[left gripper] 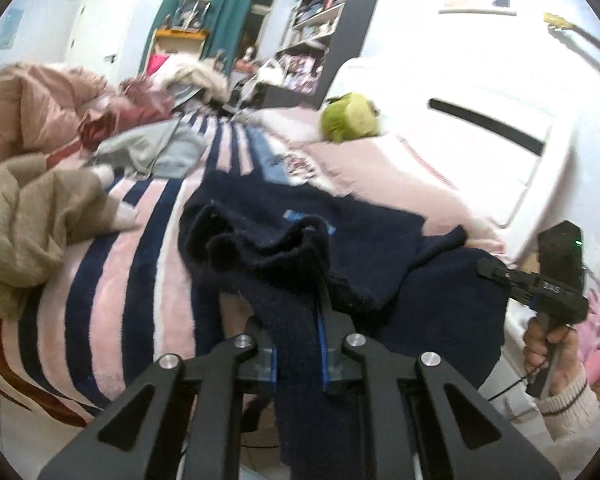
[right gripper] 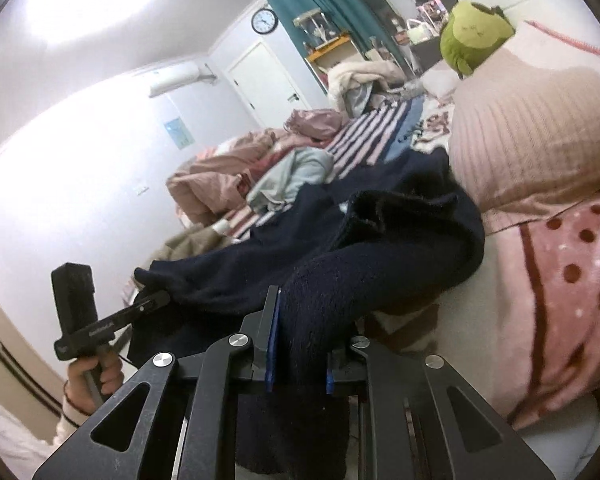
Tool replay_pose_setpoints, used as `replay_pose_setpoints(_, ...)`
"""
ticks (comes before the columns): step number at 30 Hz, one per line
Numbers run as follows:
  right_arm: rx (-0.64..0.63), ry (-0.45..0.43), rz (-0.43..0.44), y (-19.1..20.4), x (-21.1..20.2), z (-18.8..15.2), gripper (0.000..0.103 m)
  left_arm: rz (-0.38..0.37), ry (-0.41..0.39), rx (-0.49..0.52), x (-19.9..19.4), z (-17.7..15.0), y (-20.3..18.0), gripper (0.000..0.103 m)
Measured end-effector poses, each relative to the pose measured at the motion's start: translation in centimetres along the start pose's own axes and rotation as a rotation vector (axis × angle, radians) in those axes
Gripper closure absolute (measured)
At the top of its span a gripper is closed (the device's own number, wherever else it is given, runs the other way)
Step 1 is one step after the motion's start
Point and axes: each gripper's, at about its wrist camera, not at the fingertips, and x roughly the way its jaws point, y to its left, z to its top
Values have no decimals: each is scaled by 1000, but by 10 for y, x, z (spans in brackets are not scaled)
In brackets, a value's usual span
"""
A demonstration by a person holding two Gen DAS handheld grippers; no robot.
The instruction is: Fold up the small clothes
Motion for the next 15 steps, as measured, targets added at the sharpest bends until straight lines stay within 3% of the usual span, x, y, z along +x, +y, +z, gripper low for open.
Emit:
replay_pose_setpoints(4, -49, -24, 3, 29, -32, 13, 92, -43, -36, 20, -36, 8, -11, 92)
replay_pose_setpoints(7, -77, -25, -14, 40, -33, 25, 92, -38, -53, 1, -41, 20, -10, 92)
replay_pose_setpoints(11, -131, -15, -59, 34, -8, 51, 92, 11, -58, 48, -12, 46, -8, 92)
replay_pose_setpoints(15, -105, 39, -88, 2, 38, 90, 92, 44, 24, 47, 48, 80, 11, 91)
